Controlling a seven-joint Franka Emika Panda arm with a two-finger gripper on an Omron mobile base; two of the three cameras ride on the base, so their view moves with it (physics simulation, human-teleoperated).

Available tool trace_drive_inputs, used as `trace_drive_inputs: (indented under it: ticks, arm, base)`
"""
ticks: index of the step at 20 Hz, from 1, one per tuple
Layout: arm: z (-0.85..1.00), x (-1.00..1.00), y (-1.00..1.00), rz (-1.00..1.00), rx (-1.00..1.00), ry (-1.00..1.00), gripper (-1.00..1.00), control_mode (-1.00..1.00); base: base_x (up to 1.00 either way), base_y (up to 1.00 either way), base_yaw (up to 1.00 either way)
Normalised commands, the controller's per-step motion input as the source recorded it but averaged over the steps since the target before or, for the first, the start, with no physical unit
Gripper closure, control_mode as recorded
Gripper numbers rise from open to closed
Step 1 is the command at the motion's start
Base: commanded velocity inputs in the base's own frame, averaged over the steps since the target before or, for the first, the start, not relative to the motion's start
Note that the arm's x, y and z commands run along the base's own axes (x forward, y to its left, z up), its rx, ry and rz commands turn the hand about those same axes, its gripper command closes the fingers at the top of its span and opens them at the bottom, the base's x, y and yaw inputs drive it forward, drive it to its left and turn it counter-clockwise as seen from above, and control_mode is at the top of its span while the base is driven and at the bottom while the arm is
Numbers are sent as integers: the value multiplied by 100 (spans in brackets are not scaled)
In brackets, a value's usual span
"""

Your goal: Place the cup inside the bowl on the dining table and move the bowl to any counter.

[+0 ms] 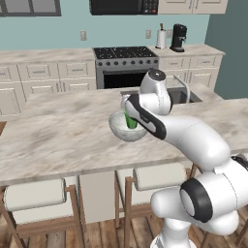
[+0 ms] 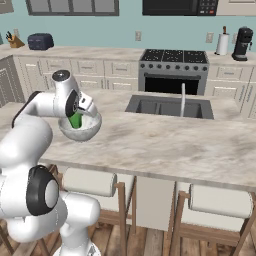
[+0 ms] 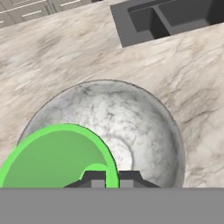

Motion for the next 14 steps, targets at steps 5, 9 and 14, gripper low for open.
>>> trace_drive_inputs:
  ticks: [5, 9, 14]
  arm:
    - [-12, 18, 4, -3, 0, 0, 100, -100]
    - [-11, 20, 0, -4, 0, 0, 100, -100]
    - [-17, 12, 0, -3, 0, 0, 100, -100]
  base:
    - [0, 0, 0]
    - [0, 0, 0]
    - [0, 0, 0]
